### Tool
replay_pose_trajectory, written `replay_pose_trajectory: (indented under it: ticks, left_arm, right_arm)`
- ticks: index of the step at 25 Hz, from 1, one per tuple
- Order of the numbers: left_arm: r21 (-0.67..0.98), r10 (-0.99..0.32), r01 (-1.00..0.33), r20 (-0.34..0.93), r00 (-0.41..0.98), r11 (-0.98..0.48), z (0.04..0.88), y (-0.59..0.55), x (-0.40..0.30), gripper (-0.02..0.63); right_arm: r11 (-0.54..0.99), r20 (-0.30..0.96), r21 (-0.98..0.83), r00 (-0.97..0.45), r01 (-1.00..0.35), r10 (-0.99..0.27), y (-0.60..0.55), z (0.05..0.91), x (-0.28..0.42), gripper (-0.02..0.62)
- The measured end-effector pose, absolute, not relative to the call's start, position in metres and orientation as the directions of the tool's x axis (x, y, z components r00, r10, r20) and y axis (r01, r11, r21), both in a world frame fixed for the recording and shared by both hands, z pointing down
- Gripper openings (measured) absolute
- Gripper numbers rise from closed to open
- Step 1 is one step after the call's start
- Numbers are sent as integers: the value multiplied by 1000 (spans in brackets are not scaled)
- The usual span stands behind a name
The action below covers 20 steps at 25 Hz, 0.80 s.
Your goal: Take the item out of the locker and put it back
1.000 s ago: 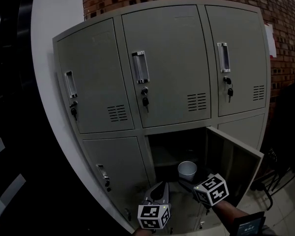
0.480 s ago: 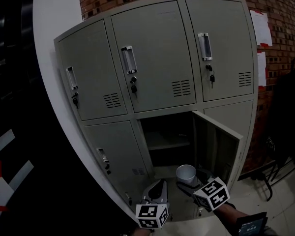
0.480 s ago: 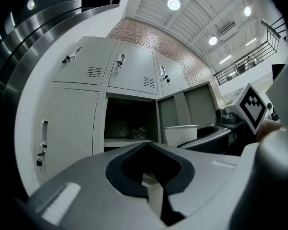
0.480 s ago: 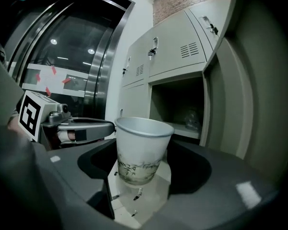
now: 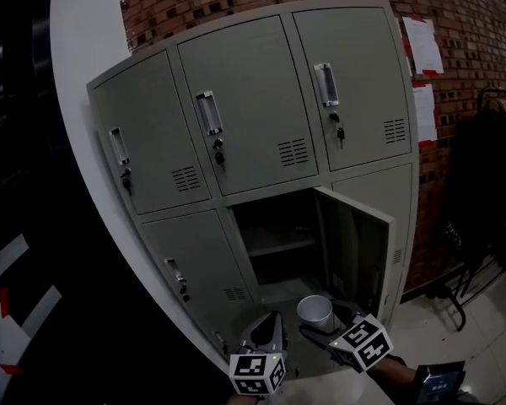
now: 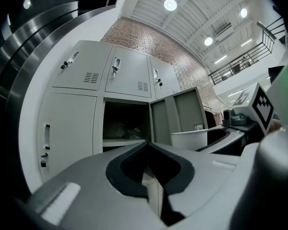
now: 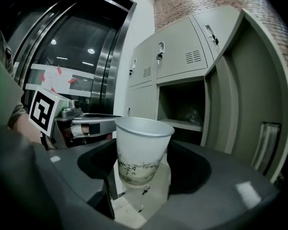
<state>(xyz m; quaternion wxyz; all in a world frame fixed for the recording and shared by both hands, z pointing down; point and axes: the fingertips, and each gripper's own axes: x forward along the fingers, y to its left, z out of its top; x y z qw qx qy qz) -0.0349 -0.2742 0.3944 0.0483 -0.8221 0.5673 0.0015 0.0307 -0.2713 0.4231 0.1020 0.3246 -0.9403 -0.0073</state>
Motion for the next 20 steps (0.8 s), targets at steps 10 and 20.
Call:
replay_pose_trajectory:
  ticks: [10, 20]
  left_arm:
    - [-58, -917, -918, -62, 395, -391, 397, -256, -54, 0]
    - [-47, -904, -907, -75, 421, -418, 393, -246, -62, 0]
  right_arm:
    - [771, 191, 78, -750, -632, -633, -241, 424, 10, 325]
    - [759, 186, 98, -738, -644, -649, -231, 417, 1, 325]
